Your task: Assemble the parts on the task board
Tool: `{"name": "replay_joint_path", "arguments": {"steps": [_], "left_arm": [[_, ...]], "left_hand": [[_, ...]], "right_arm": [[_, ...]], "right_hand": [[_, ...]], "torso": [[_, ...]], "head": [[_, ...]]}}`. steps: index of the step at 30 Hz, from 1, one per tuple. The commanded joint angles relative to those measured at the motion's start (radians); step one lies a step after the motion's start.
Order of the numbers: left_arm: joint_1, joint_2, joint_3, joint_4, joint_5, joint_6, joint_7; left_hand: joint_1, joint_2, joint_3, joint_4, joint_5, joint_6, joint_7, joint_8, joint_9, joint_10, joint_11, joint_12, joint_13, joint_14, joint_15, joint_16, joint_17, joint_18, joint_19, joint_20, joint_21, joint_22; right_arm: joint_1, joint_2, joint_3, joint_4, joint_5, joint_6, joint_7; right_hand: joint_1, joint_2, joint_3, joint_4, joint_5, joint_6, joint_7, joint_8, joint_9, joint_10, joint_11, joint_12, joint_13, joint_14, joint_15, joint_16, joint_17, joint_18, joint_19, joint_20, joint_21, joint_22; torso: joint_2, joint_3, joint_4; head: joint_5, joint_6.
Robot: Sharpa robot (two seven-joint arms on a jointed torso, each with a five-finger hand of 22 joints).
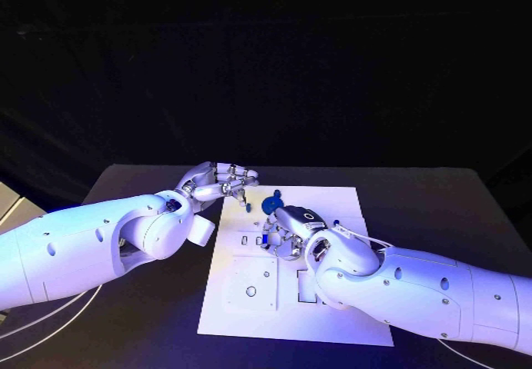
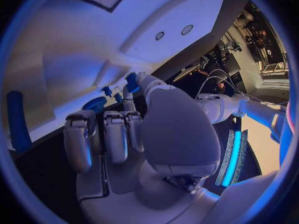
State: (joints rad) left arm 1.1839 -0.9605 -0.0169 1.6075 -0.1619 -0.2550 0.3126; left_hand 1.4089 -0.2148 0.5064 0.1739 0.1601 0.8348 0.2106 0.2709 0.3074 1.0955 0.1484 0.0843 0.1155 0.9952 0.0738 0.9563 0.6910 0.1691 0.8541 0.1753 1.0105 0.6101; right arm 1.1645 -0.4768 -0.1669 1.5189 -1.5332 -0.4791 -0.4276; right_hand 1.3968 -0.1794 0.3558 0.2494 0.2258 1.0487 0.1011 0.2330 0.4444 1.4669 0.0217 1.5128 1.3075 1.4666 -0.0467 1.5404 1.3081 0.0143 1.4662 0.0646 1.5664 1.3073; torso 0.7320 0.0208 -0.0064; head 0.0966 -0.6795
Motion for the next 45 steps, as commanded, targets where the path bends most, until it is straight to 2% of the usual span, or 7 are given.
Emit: {"name": "replay_joint_path", "arguments": {"steps": [1,11,21,33,41,45], "left_arm": [[0.001,0.001,0.001,0.002,-0.001,0.008,0.002],[0.001,0.002,0.001,0.002,-0.001,0.009,0.002],[0.001,0.001,0.001,0.002,-0.001,0.012,0.000],[0.001,0.002,0.001,0.001,-0.001,0.015,-0.001],[0.001,0.002,0.001,0.000,-0.001,0.016,-0.002],[0.001,0.002,0.001,0.000,-0.001,0.016,-0.002]], "left_hand": [[0.000,0.004,0.005,0.001,-0.004,-0.005,-0.001,-0.001,0.001,-0.005,-0.003,-0.001,0.001,-0.003,0.002,0.004,-0.001,0.014,-0.009,-0.001,0.006,0.001],[0.000,0.004,0.005,0.001,-0.004,-0.005,-0.001,-0.001,0.001,-0.005,-0.003,-0.001,0.001,-0.003,0.002,0.004,-0.001,0.014,-0.009,-0.001,0.006,0.001],[0.000,0.004,0.005,0.001,-0.004,-0.005,-0.001,-0.001,0.001,-0.005,-0.003,-0.001,0.001,-0.003,0.002,0.004,-0.001,0.014,-0.009,-0.001,0.006,0.001],[-0.001,0.003,0.005,0.001,-0.004,-0.006,-0.001,-0.001,0.003,-0.005,-0.003,0.000,0.002,-0.002,0.002,0.006,-0.003,0.015,-0.011,0.000,0.010,0.003],[-0.002,0.003,0.005,0.001,-0.004,-0.007,-0.001,-0.002,0.003,-0.006,-0.002,-0.001,0.002,-0.002,0.002,0.007,-0.003,0.015,-0.011,0.000,0.011,0.003],[-0.002,0.003,0.005,0.001,-0.004,-0.007,0.000,-0.002,0.003,-0.007,-0.002,-0.001,0.001,-0.002,0.002,0.007,-0.004,0.015,-0.011,0.000,0.011,0.003]], "right_arm": [[-0.001,0.004,-0.001,-0.003,-0.024,0.044,-0.009],[-0.001,0.012,-0.001,-0.017,-0.042,0.053,-0.022],[-0.001,0.014,-0.002,-0.021,-0.064,0.039,-0.024],[-0.001,0.014,-0.002,-0.024,-0.066,0.043,-0.020],[-0.001,0.015,-0.002,-0.022,-0.062,0.049,-0.013],[-0.001,0.015,-0.002,-0.021,-0.059,0.045,-0.010]], "right_hand": [[-0.010,-0.004,0.002,0.004,-0.005,-0.006,-0.002,0.005,0.003,0.062,-0.001,-0.002,0.217,0.087,-0.001,0.000,0.182,-0.014,0.105,-0.005,0.004,0.263],[-0.015,-0.009,0.000,0.005,-0.011,-0.008,-0.002,0.006,0.003,0.062,0.000,-0.003,0.216,0.087,0.000,0.000,0.183,-0.014,0.105,-0.005,0.004,0.263],[-0.017,-0.015,-0.001,0.003,-0.021,-0.013,0.000,0.005,0.002,0.061,0.001,-0.004,0.215,0.086,0.001,0.000,0.182,-0.014,0.105,-0.004,0.004,0.263],[-0.023,-0.032,-0.007,0.002,-0.050,-0.033,0.009,-0.001,-0.002,0.053,0.008,-0.015,0.208,0.085,0.007,-0.002,0.177,-0.014,0.105,0.001,0.004,0.263],[-0.032,-0.047,-0.021,0.005,-0.079,-0.048,0.016,-0.006,-0.006,0.045,0.015,-0.026,0.201,0.084,0.013,-0.004,0.173,-0.014,0.105,0.006,0.004,0.263],[-0.046,-0.050,-0.053,0.022,-0.128,-0.056,0.020,-0.007,-0.009,0.039,0.019,-0.033,0.196,0.084,0.017,-0.005,0.172,-0.014,0.105,0.012,0.004,0.263]], "torso": [[0.000,-0.0003,-0.0003],[0.000,-0.0006,-0.0007],[0.000,0.0000,-0.0008],[0.000,0.0006,-0.0019],[0.001,0.0002,-0.0014],[0.001,0.0000,-0.0007]], "head": [[0.001,-0.001],[0.002,-0.001],[0.003,-0.002],[0.003,-0.002],[0.004,-0.002],[0.003,-0.004]]}}
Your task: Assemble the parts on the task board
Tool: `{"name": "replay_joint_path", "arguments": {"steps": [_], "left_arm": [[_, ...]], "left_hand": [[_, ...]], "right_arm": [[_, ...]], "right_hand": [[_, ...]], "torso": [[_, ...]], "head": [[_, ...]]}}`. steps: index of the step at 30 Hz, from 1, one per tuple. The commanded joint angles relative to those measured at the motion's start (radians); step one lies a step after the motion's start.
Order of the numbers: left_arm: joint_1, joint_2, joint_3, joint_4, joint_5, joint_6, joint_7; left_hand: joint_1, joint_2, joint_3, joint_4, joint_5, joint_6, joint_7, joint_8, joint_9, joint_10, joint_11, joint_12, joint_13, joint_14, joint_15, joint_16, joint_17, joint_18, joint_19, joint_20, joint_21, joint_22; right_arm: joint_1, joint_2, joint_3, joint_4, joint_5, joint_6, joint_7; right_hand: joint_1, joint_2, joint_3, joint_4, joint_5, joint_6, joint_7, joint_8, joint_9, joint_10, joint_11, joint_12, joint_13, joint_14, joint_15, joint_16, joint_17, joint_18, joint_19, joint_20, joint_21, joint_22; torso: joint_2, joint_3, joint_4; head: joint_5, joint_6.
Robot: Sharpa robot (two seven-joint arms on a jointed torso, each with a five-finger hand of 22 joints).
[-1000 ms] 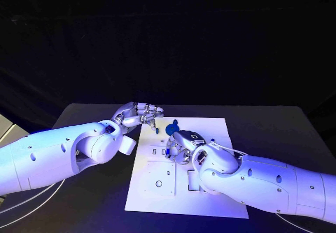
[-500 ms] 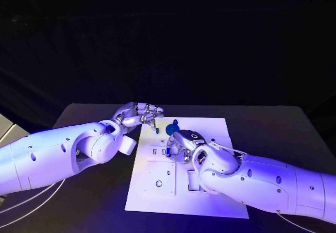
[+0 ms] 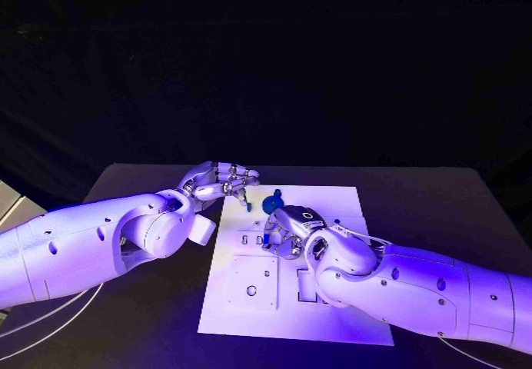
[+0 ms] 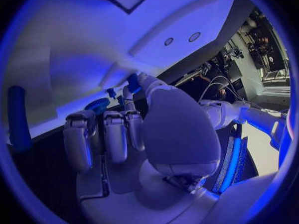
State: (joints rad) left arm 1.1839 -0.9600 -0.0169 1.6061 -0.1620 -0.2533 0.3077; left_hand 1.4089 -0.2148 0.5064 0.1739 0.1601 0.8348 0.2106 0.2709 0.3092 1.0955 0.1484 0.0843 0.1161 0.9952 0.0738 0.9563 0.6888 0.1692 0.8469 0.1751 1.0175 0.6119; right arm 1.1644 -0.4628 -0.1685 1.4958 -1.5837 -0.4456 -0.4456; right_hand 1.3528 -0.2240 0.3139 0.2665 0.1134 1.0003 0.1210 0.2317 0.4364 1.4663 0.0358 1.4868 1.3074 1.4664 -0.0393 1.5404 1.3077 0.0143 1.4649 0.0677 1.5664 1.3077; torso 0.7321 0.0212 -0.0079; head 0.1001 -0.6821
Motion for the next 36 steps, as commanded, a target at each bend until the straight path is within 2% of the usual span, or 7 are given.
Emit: {"name": "replay_joint_path", "arguments": {"steps": [1,11,23,26,28,31,36], "left_arm": [[0.001,0.002,0.001,0.001,-0.001,0.015,0.003],[0.001,0.001,0.001,0.001,-0.001,0.016,0.001],[0.001,0.003,0.000,-0.010,-0.052,0.023,-0.040],[0.001,0.005,0.000,-0.019,-0.109,0.020,-0.083],[0.001,0.005,0.000,-0.024,-0.136,0.019,-0.113],[0.001,0.011,0.001,-0.039,-0.194,0.027,-0.177],[0.006,0.021,0.001,-0.057,-0.327,0.089,-0.331]], "left_hand": [[-0.002,0.003,0.005,0.001,-0.004,-0.007,0.000,-0.002,0.001,-0.007,-0.002,-0.001,0.001,-0.002,0.002,0.007,-0.002,0.015,-0.004,0.000,0.004,0.001],[-0.002,0.003,0.005,0.001,-0.004,-0.007,0.000,-0.002,0.001,-0.007,-0.002,-0.001,0.001,-0.002,0.002,0.007,-0.002,0.015,-0.004,0.000,0.004,0.001],[-0.020,-0.003,-0.004,0.010,-0.007,-0.021,-0.005,-0.008,0.002,0.021,-0.008,0.018,0.011,-0.001,0.000,0.011,-0.005,0.015,-0.008,0.001,0.009,0.003],[-0.047,-0.010,-0.048,0.022,-0.012,-0.031,-0.020,-0.005,0.011,0.083,-0.030,0.114,0.066,0.024,-0.017,0.044,0.001,0.016,-0.003,-0.010,0.018,0.005],[-0.053,-0.003,-0.096,0.028,-0.008,-0.013,-0.034,0.021,0.030,0.081,-0.051,0.264,0.175,0.054,-0.033,0.097,0.021,0.016,0.010,-0.025,0.028,0.006],[-0.045,0.018,-0.108,0.055,0.004,0.000,-0.047,0.084,0.065,-0.066,-0.060,0.609,0.430,0.181,-0.047,0.278,0.224,0.015,0.031,-0.038,0.057,0.014],[-0.117,0.021,-0.132,0.113,0.001,0.031,-0.059,0.143,0.102,-0.036,-0.073,0.785,0.525,0.397,-0.061,0.466,0.520,-0.041,0.287,-0.055,0.259,0.327]], "right_arm": [[-0.001,0.001,0.000,0.002,-0.007,0.011,0.009],[-0.001,0.000,0.000,0.005,-0.001,0.002,0.017],[0.003,-0.025,0.000,0.034,0.003,-0.060,0.047],[0.019,-0.055,0.000,0.055,0.048,-0.080,0.129],[0.034,-0.079,0.001,0.070,0.082,-0.082,0.195],[0.065,-0.134,0.004,0.104,0.166,-0.064,0.310],[0.114,-0.231,0.006,0.165,0.294,-0.042,0.414]], "right_hand": [[-0.002,-0.006,-0.015,0.006,-0.019,-0.009,0.000,-0.006,-0.002,0.039,0.005,-0.009,0.195,0.084,0.010,-0.005,0.172,-0.014,0.106,0.009,0.004,0.263],[0.001,-0.007,-0.047,0.015,-0.036,-0.027,0.004,-0.013,-0.006,0.030,0.009,-0.020,0.187,0.083,0.013,-0.008,0.167,-0.014,0.106,0.011,0.004,0.263],[-0.018,0.008,-0.224,0.027,-0.065,-0.111,0.029,-0.053,-0.025,0.001,0.030,-0.056,0.162,0.081,0.031,-0.011,0.162,-0.014,0.106,0.025,0.004,0.263],[-0.012,0.024,-0.256,0.027,-0.064,-0.120,0.034,-0.061,-0.029,-0.001,0.036,-0.057,0.161,0.081,0.036,-0.011,0.163,-0.014,0.106,0.031,0.004,0.263],[0.005,0.040,-0.252,0.025,-0.062,-0.118,0.035,-0.061,-0.029,-0.002,0.037,-0.058,0.160,0.080,0.037,-0.012,0.159,-0.014,0.106,0.033,0.004,0.263],[0.025,0.059,-0.247,0.025,-0.061,-0.104,0.033,-0.054,-0.028,-0.009,0.036,-0.064,0.156,0.077,0.038,-0.018,0.148,-0.008,0.094,0.035,-0.018,0.248],[0.044,0.069,-0.244,0.022,-0.056,-0.098,0.032,-0.048,-0.028,-0.022,0.035,-0.079,0.145,0.071,0.037,-0.028,0.128,0.003,0.073,0.035,-0.059,0.222]], "torso": [[0.001,-0.0004,0.0007],[0.000,-0.0007,0.0004],[-0.005,-0.0006,0.0012],[-0.006,-0.0011,-0.0002],[-0.007,-0.0013,-0.0026],[-0.012,-0.0023,-0.0053],[-0.020,-0.0040,-0.0094]], "head": [[0.000,-0.002],[0.000,-0.001],[0.002,-0.003],[0.005,-0.002],[0.007,-0.001],[0.009,-0.002],[0.010,-0.008]]}}
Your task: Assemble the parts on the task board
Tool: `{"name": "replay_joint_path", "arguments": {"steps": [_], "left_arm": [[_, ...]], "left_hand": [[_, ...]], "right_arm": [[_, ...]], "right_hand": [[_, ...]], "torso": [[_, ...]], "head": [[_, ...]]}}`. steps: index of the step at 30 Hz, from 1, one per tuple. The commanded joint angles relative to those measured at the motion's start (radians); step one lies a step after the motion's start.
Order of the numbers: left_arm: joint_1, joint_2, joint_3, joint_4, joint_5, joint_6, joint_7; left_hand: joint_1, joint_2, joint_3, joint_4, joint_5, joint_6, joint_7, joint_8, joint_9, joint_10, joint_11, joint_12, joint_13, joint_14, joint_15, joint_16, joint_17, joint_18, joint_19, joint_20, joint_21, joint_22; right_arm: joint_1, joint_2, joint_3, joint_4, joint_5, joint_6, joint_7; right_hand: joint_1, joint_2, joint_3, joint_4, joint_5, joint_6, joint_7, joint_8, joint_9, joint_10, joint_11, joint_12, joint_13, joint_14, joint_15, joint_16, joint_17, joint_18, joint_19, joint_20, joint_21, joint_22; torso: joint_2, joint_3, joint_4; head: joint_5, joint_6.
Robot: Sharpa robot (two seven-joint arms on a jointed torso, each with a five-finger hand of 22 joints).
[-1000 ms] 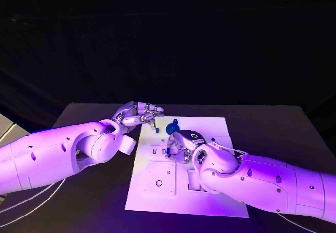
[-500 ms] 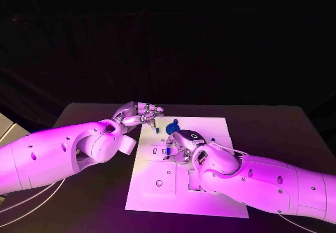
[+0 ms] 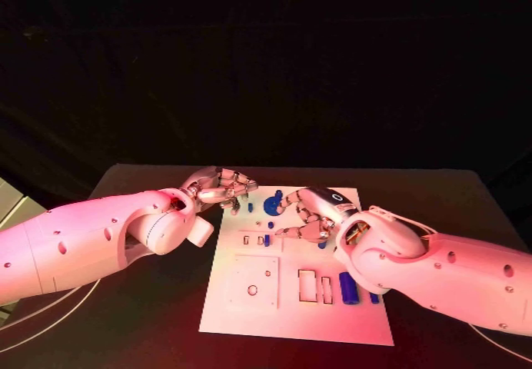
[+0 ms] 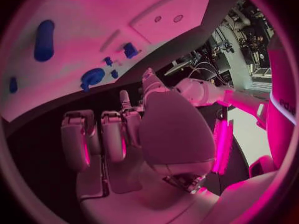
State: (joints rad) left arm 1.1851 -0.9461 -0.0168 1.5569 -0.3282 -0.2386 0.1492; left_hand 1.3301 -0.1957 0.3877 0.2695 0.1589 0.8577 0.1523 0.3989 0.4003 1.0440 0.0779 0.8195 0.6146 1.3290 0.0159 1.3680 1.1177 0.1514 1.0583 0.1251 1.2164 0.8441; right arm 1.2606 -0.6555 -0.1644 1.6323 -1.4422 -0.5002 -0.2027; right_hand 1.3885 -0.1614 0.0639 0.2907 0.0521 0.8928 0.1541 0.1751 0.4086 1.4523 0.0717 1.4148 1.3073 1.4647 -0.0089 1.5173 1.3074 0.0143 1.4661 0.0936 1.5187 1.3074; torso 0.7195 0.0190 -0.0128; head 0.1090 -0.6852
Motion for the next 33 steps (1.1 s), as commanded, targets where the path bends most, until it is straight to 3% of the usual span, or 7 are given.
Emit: {"name": "replay_joint_path", "arguments": {"steps": [1,3,6,8,14,21,33], "left_arm": [[0.009,0.012,0.001,-0.013,-0.193,0.092,-0.210],[0.020,0.020,0.001,-0.023,-0.249,0.119,-0.274],[0.040,0.037,0.001,-0.038,-0.340,0.167,-0.371],[0.053,0.050,0.001,-0.049,-0.404,0.205,-0.427],[0.089,0.097,0.001,-0.078,-0.577,0.321,-0.557],[0.112,0.168,-0.007,-0.120,-0.640,0.414,-0.668],[0.125,0.243,-0.026,-0.172,-0.661,0.483,-0.729]], "left_hand": [[-0.103,0.017,-0.037,0.023,0.003,0.015,-0.007,0.034,0.026,0.021,-0.009,0.092,0.049,0.102,-0.008,0.087,0.150,-0.029,0.102,-0.009,0.082,0.125],[-0.119,0.017,-0.054,0.021,0.002,0.015,-0.011,0.051,0.042,0.038,-0.014,0.143,0.098,0.117,-0.013,0.101,0.178,-0.030,0.111,-0.013,0.091,0.137],[-0.135,0.031,-0.079,0.022,0.004,0.035,-0.031,0.105,0.089,0.125,-0.031,0.279,0.243,0.168,-0.027,0.143,0.276,-0.047,0.178,-0.026,0.138,0.224],[-0.136,0.037,-0.090,0.023,0.006,0.034,-0.041,0.137,0.125,0.137,-0.039,0.307,0.270,0.177,-0.035,0.150,0.293,-0.050,0.191,-0.034,0.148,0.239],[-0.180,0.057,-0.113,0.025,0.004,0.019,-0.046,0.172,0.175,0.130,-0.044,0.312,0.267,0.176,-0.040,0.148,0.289,-0.051,0.194,-0.041,0.150,0.243],[-0.197,0.065,-0.122,0.025,0.004,0.010,-0.047,0.178,0.188,0.128,-0.045,0.313,0.266,0.177,-0.040,0.148,0.290,-0.052,0.196,-0.042,0.151,0.246],[-0.217,0.077,-0.138,0.025,0.003,0.013,-0.054,0.204,0.222,0.138,-0.050,0.330,0.282,0.184,-0.044,0.154,0.307,-0.056,0.210,-0.044,0.161,0.267]], "right_arm": [[0.028,-0.062,0.002,0.041,0.181,0.015,0.188],[0.045,-0.103,0.002,0.061,0.232,0.016,0.212],[0.065,-0.161,0.003,0.083,0.306,0.004,0.244],[0.074,-0.189,0.003,0.086,0.358,-0.018,0.266],[0.086,-0.227,0.004,0.065,0.496,-0.073,0.303],[0.094,-0.229,0.004,0.016,0.552,-0.088,0.300],[0.096,-0.224,0.004,-0.014,0.558,-0.082,0.285]], "right_hand": [[0.018,0.007,0.008,-0.003,0.015,0.011,-0.002,0.011,0.000,-0.015,-0.001,-0.014,0.139,0.071,0.006,-0.008,0.122,0.005,0.067,0.008,-0.019,0.217],[0.023,0.008,0.008,-0.004,0.020,0.012,-0.002,0.012,0.000,-0.016,-0.002,-0.015,0.139,0.071,0.005,-0.009,0.123,0.004,0.067,0.008,-0.019,0.217],[0.034,0.010,0.010,-0.003,0.055,0.015,-0.004,0.018,0.000,-0.018,-0.003,-0.017,0.137,0.070,0.004,-0.011,0.120,0.005,0.067,0.007,-0.020,0.217],[0.035,0.010,0.011,-0.003,0.058,0.016,-0.004,0.019,0.000,-0.021,-0.004,-0.020,0.134,0.069,0.003,-0.013,0.116,0.005,0.066,0.006,-0.023,0.215],[0.036,0.011,0.011,-0.002,0.064,0.016,-0.004,0.021,0.000,-0.023,-0.004,-0.024,0.132,0.067,0.003,-0.016,0.110,0.006,0.065,0.006,-0.025,0.213],[0.035,0.010,0.009,-0.002,0.071,0.008,-0.002,0.019,-0.002,-0.036,-0.003,-0.038,0.121,0.069,0.003,-0.014,0.116,0.009,0.059,0.006,-0.038,0.205],[0.035,0.010,0.008,-0.002,0.073,0.006,-0.002,0.018,-0.002,-0.039,-0.002,-0.042,0.118,0.068,0.004,-0.015,0.114,0.010,0.057,0.006,-0.042,0.203]], "torso": [[-0.009,-0.0016,-0.0049],[-0.012,-0.0006,-0.0059],[-0.013,0.0000,-0.0071],[-0.016,0.0015,-0.0075],[-0.020,0.0056,-0.0114],[-0.024,0.0090,-0.0118],[-0.021,0.0080,-0.0142]], "head": [[0.001,-0.005],[0.003,-0.006],[0.005,-0.008],[0.006,-0.009],[0.016,-0.011],[0.016,-0.018],[0.017,-0.024]]}}
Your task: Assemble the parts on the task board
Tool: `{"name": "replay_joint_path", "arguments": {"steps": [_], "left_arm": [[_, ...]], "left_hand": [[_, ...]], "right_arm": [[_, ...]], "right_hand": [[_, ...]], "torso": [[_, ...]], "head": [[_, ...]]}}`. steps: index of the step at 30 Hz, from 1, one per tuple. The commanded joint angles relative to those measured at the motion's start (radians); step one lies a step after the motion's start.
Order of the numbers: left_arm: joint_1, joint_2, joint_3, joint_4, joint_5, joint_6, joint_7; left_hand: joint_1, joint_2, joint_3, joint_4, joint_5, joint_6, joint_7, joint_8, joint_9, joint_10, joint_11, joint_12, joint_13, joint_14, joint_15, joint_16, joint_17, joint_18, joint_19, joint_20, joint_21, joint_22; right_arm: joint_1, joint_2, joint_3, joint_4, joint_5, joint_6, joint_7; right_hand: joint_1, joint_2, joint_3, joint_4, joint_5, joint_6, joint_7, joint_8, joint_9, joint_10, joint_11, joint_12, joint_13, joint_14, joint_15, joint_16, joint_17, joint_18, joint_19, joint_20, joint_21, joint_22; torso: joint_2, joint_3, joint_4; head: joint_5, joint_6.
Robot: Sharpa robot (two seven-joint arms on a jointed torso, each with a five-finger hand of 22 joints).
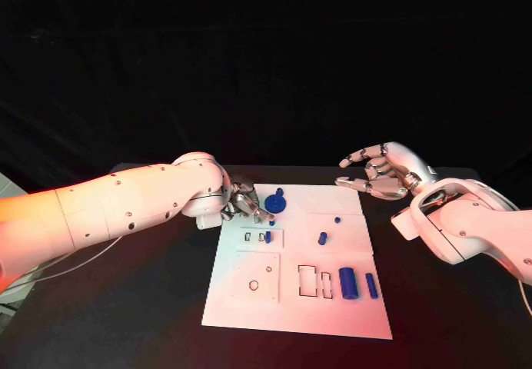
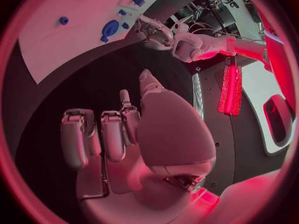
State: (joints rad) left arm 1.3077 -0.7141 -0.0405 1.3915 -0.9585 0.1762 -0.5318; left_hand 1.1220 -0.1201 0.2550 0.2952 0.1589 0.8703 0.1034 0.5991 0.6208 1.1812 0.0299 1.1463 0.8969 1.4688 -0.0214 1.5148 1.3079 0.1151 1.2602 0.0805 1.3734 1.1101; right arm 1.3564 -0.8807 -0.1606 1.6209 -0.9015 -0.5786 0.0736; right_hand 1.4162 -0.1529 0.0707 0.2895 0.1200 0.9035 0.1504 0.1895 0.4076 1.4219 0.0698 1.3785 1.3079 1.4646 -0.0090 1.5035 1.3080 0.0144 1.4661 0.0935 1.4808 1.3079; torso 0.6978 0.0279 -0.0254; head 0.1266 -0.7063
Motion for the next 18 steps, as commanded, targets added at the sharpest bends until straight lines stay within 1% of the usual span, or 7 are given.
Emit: {"name": "replay_joint_path", "arguments": {"steps": [1,5,9,11,14,18], "left_arm": [[0.002,0.015,-0.004,-0.009,-0.031,0.074,-0.050],[0.003,0.031,-0.012,-0.019,-0.028,0.093,-0.056],[0.003,0.046,-0.017,-0.029,-0.020,0.108,-0.059],[0.002,0.051,-0.020,-0.032,-0.017,0.116,-0.060],[0.002,0.055,-0.022,-0.033,-0.013,0.128,-0.061],[0.002,0.058,-0.023,-0.032,-0.011,0.140,-0.061]], "left_hand": [[-0.010,0.002,-0.007,-0.001,0.003,-0.001,-0.005,0.006,0.004,0.001,-0.002,0.003,0.000,0.044,-0.007,0.007,0.117,-0.020,0.008,0.000,0.004,0.002],[-0.017,0.005,-0.011,0.000,0.002,-0.005,-0.005,0.008,0.010,-0.005,-0.002,-0.001,-0.008,0.042,-0.008,0.006,0.113,-0.020,0.010,-0.001,0.006,0.005],[-0.024,0.008,-0.016,0.000,0.001,-0.010,-0.005,0.011,0.017,-0.008,-0.002,-0.003,-0.010,0.042,-0.008,0.005,0.112,-0.020,0.009,-0.001,0.006,0.005],[-0.028,0.009,-0.019,0.000,0.001,-0.011,-0.005,0.012,0.020,-0.009,-0.002,-0.003,-0.011,0.042,-0.008,0.006,0.113,-0.021,0.010,-0.001,0.006,0.007],[-0.030,0.010,-0.021,0.000,0.000,-0.012,-0.005,0.013,0.022,-0.009,-0.002,-0.002,-0.011,0.042,-0.008,0.005,0.113,-0.021,0.010,-0.001,0.007,0.007],[-0.031,0.011,-0.021,0.000,0.000,-0.012,-0.005,0.014,0.023,-0.011,-0.002,-0.004,-0.013,0.041,-0.008,0.005,0.112,-0.021,0.010,-0.001,0.006,0.006]], "right_arm": [[0.001,0.002,0.000,-0.003,0.018,-0.003,0.008],[0.001,0.004,0.000,-0.008,0.017,-0.001,0.007],[0.001,0.008,0.000,-0.012,0.017,0.003,0.003],[0.001,0.010,0.000,-0.014,0.015,0.008,0.001],[0.001,0.012,0.000,-0.016,0.010,0.014,-0.004],[0.001,0.014,0.000,-0.017,0.006,0.031,-0.006]], "right_hand": [[0.006,0.002,0.001,0.000,0.005,-0.006,0.002,0.004,-0.001,-0.009,0.000,-0.006,0.118,0.068,0.004,-0.002,0.113,0.010,0.056,0.006,-0.005,0.201],[0.000,0.003,-0.002,0.001,-0.002,-0.009,0.003,0.004,-0.002,-0.013,0.001,-0.010,0.114,0.067,0.005,-0.004,0.109,0.012,0.053,0.006,-0.012,0.197],[0.000,0.003,-0.003,0.001,-0.004,-0.009,0.003,0.004,-0.002,-0.014,0.001,-0.011,0.114,0.067,0.005,-0.004,0.109,0.012,0.052,0.006,-0.013,0.197],[-0.005,0.007,-0.005,0.001,-0.014,-0.012,0.004,0.005,-0.003,-0.016,0.002,-0.012,0.112,0.066,0.005,-0.006,0.107,0.013,0.051,0.007,-0.017,0.195],[-0.006,0.009,-0.006,0.002,-0.018,-0.013,0.004,0.006,-0.003,-0.018,0.002,-0.014,0.111,0.066,0.006,-0.006,0.106,0.013,0.050,0.007,-0.019,0.193],[-0.012,0.012,-0.009,0.002,-0.023,-0.017,0.005,0.005,-0.004,-0.029,0.003,-0.027,0.101,0.062,0.006,-0.014,0.092,0.018,0.041,0.008,-0.038,0.182]], "torso": [[0.000,-0.0012,-0.0011],[0.002,-0.0006,-0.0022],[0.001,-0.0016,-0.0001],[0.001,-0.0015,0.0001],[0.001,-0.0010,-0.0006],[0.000,-0.0019,0.0010]], "head": [[-0.001,-0.005],[-0.001,-0.007],[-0.003,-0.009],[-0.003,-0.010],[-0.004,-0.011],[-0.009,-0.012]]}}
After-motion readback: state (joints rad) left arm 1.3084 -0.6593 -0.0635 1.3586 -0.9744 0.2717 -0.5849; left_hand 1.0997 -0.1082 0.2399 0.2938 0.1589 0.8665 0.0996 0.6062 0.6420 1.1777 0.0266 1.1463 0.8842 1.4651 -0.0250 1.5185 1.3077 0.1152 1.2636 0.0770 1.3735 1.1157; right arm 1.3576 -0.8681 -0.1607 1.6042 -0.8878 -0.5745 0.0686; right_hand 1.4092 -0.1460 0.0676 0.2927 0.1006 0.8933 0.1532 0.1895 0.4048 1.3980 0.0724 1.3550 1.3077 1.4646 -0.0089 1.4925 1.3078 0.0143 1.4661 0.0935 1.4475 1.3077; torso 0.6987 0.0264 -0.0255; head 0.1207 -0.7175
